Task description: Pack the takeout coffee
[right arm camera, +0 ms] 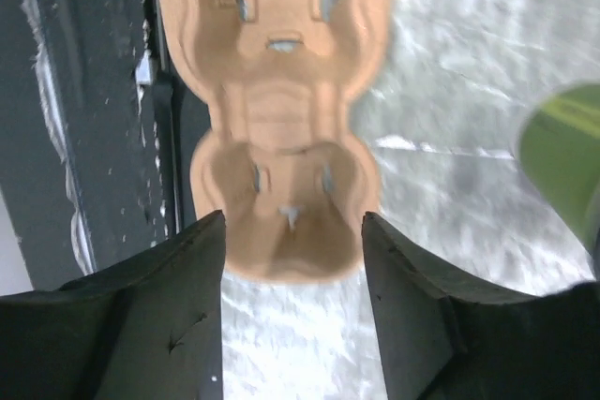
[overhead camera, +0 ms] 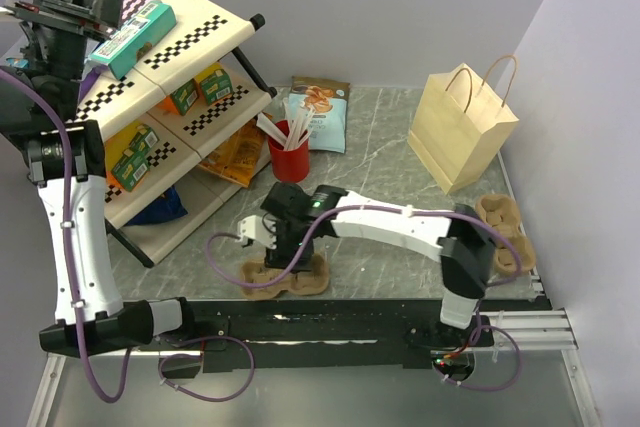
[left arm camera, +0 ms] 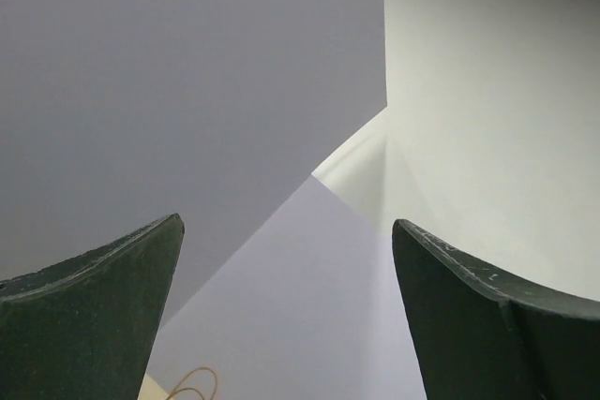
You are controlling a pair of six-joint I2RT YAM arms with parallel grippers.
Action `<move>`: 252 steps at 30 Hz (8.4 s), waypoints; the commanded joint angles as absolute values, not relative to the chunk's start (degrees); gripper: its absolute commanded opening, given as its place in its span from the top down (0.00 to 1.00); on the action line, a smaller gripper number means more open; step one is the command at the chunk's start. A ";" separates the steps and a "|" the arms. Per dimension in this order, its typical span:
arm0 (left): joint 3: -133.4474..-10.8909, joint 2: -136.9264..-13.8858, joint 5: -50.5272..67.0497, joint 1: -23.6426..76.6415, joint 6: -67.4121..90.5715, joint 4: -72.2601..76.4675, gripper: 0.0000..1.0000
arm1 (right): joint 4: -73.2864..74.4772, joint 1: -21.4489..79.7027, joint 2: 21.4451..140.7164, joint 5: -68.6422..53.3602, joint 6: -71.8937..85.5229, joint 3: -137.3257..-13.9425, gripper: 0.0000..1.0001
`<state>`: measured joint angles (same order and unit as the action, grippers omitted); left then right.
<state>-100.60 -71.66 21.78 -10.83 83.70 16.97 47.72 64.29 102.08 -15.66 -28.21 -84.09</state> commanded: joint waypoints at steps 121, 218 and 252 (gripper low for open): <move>-52.56 -65.65 29.88 46.67 -37.62 -45.62 0.30 | 37.61 3.08 64.86 -9.32 -35.42 -76.46 1.00; -66.27 -74.00 46.58 50.53 -12.21 32.16 0.99 | 52.55 6.59 58.53 -27.07 -34.37 -74.09 1.00; -69.87 -78.75 50.09 50.98 -26.48 20.04 0.99 | 57.66 7.12 63.46 -30.94 -40.69 -82.18 1.00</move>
